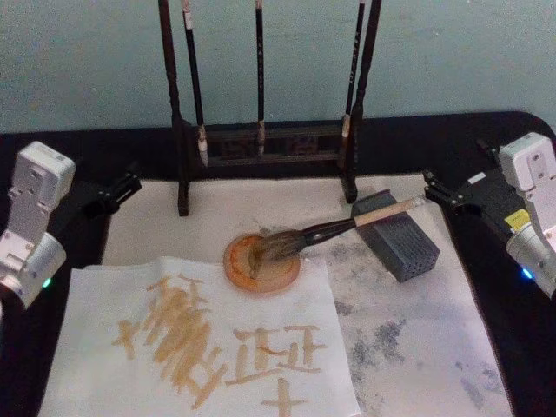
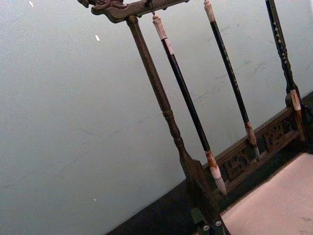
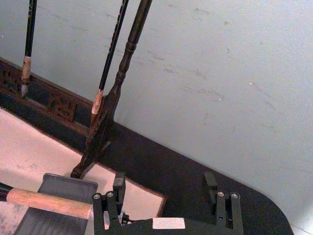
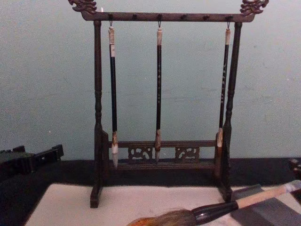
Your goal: Pick up the brush from the inkstone, write on the paper, then place the brush back to its original position.
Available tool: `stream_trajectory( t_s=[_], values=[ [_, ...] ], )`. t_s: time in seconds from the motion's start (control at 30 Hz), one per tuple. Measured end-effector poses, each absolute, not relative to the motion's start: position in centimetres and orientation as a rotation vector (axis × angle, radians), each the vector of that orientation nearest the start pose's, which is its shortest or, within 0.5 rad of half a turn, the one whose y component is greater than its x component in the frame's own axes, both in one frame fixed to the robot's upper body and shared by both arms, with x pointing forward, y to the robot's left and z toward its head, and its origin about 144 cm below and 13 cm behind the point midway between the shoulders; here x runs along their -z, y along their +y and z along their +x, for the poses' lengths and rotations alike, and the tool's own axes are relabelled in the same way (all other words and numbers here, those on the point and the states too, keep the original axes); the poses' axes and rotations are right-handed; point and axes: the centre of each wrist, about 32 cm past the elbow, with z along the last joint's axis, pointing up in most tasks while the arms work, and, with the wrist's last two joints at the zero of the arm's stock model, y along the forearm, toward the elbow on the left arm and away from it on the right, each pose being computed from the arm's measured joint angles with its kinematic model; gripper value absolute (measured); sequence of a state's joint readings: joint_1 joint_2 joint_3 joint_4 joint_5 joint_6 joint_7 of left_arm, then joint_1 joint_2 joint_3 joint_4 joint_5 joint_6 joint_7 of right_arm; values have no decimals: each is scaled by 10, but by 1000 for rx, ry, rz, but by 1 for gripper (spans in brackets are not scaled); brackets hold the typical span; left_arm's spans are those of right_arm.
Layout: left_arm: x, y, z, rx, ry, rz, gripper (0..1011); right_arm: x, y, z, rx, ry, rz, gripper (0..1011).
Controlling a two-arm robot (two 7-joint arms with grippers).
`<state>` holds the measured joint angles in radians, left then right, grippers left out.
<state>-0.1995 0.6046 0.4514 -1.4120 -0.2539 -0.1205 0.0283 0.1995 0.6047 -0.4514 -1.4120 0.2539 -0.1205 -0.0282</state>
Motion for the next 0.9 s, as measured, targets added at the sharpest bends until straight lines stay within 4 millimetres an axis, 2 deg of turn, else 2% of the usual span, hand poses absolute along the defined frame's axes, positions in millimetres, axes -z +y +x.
stream_trajectory(
  t_s=[0.9],
  values=[
    [-1140, 310, 489, -1248, -285, 304, 1002, -1140, -310, 489, 1248, -285, -305, 1008]
  ],
)
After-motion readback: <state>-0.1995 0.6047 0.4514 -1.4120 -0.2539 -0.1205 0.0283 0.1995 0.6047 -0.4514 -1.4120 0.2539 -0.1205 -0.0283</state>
